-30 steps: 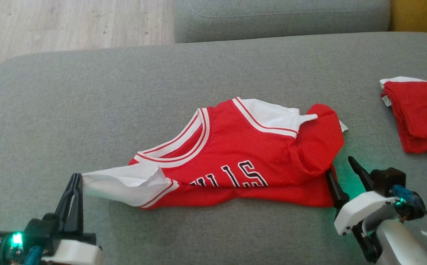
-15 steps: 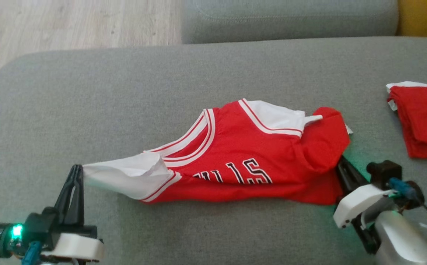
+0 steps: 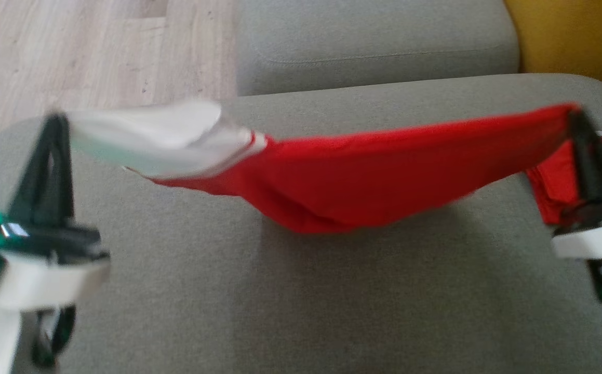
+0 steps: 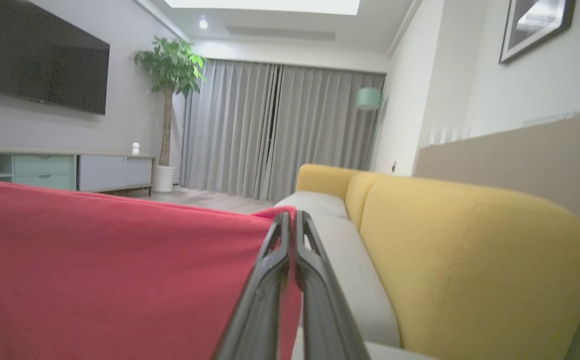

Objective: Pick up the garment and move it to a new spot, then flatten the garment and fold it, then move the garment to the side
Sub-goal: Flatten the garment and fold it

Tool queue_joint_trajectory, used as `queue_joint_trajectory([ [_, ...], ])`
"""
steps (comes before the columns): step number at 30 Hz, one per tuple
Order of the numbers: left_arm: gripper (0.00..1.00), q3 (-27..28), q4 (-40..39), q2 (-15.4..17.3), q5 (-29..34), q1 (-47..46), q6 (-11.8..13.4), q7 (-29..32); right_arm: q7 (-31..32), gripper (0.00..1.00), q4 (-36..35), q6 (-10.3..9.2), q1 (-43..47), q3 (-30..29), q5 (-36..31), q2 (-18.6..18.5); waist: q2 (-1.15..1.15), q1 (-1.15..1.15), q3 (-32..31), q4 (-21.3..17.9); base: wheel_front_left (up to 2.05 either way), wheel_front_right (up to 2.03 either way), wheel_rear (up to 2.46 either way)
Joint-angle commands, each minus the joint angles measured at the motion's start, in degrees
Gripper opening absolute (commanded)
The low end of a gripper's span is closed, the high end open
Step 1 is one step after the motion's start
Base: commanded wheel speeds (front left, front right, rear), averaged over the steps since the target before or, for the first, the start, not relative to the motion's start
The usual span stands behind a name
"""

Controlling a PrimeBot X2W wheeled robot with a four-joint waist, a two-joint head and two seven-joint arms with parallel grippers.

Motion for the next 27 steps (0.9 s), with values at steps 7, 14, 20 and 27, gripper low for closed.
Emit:
queue_joint_trajectory([
  [7,0.00,2.62,-1.40,4.29,-2.59,-20.95,-3.69,3.78,6.49,0.00,-9.65,-0.05,-8.90,-2.75,3.61,-4.19,0.00,0.01,-0.04,-1.78,0.00,0.00,0.00],
  [14,0.00,-1.09,10.68,4.28,-3.56,-38.18,-6.88,6.28,12.95,0.00,-4.04,-0.05,-24.57,2.23,6.90,-5.47,0.00,0.01,5.10,-2.27,0.00,0.00,0.00],
  [20,0.00,-5.77,24.36,2.31,-1.32,-55.17,-8.29,4.12,13.26,0.00,7.44,-0.05,-42.24,8.81,8.53,-5.44,0.00,0.01,14.19,-1.41,0.00,0.00,0.00],
  [27,0.00,-7.21,38.60,-0.96,2.36,-72.40,-7.47,-3.47,6.89,0.00,19.38,-0.05,-58.11,12.76,7.20,-4.91,0.00,0.01,20.84,-0.50,0.00,0.00,0.00],
])
